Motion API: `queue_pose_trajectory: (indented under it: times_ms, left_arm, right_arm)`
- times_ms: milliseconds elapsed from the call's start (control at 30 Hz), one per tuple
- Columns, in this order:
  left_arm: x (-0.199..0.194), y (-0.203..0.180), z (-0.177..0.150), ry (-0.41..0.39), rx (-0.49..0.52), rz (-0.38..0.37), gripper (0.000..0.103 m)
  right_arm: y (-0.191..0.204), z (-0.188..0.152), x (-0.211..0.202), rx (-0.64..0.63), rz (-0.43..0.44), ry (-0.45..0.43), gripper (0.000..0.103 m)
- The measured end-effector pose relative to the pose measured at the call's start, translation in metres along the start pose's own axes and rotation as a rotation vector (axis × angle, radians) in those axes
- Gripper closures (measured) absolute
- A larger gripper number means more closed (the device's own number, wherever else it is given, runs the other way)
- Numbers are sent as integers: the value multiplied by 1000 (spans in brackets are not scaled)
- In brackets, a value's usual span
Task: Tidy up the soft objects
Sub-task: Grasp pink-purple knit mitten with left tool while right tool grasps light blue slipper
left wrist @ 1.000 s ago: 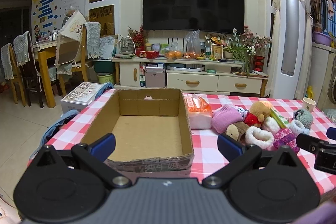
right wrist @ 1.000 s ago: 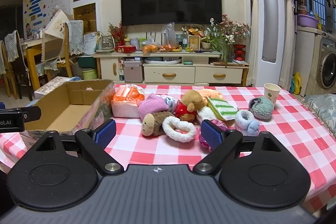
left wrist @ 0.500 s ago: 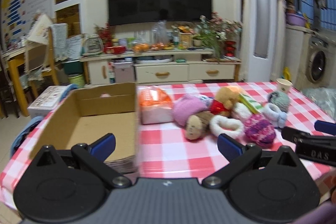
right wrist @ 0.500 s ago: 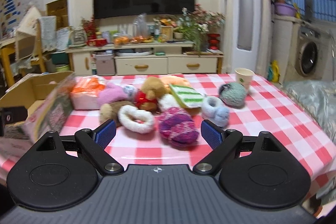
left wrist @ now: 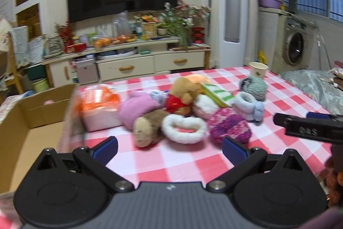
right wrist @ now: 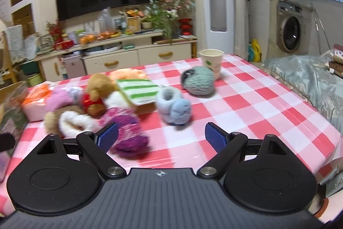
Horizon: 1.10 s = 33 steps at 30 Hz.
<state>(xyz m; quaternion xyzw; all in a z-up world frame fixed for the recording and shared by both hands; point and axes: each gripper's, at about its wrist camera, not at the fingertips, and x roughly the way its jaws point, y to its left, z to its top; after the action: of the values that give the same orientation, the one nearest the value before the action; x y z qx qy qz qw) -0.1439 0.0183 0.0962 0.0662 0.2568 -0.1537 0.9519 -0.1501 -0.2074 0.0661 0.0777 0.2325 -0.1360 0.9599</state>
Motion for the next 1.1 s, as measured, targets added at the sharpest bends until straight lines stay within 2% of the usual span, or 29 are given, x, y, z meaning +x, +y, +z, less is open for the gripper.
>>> queue_pose_trajectory:
  times_ms: [100,400,600,867,1100]
  left_arm:
    - [16,-17,3,2,29,-43,1]
    - [66,-59,9,10,131,-167,1]
    - [101,-75,11,49,169,-228,1]
    - [141,-90,17,84,199,-281,3]
    - [168,-93,17,142,174,-272,8]
  right_arm:
    - [-10,3,16,8,-22,5,0]
    - [-21,9,61,17,49,27,0]
    - [-21,16,84,19,65,39,0]
    - [-16,24,108,13,89,83,0]
    - [-16,26,120,20,78,128,0]
